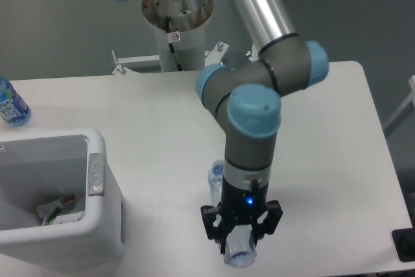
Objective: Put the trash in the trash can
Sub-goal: 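Lift the bottle and carry it over the trash bin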
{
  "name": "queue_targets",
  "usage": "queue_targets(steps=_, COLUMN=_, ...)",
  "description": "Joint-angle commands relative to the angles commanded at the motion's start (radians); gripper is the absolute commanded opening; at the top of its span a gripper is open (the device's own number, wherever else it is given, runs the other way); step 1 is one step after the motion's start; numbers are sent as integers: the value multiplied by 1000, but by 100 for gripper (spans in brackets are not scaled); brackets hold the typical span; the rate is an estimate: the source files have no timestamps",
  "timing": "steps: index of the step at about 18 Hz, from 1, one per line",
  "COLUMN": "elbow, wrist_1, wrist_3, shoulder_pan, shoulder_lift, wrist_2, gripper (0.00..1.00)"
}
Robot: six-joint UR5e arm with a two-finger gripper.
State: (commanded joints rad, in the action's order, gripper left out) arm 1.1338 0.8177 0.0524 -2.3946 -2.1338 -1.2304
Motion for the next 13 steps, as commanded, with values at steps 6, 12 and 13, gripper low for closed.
queue_targets(steps=6, elbow=-22, wrist_1=-14, wrist_3=-11, shoulder_pan=14, shoulder_lift=72, wrist_2=38, gripper=60)
queue_targets(steps=12, elbow=-25, wrist_1=-89, wrist_3=-9, shoulder_pan=66, shoulder_lift=146, wrist_2=58, gripper=60)
queue_targets(steps=13, elbow=-25, wrist_1=-98, wrist_3=-8, shoulder_pan=74, shoulder_lift=156, wrist_2=58, gripper=60)
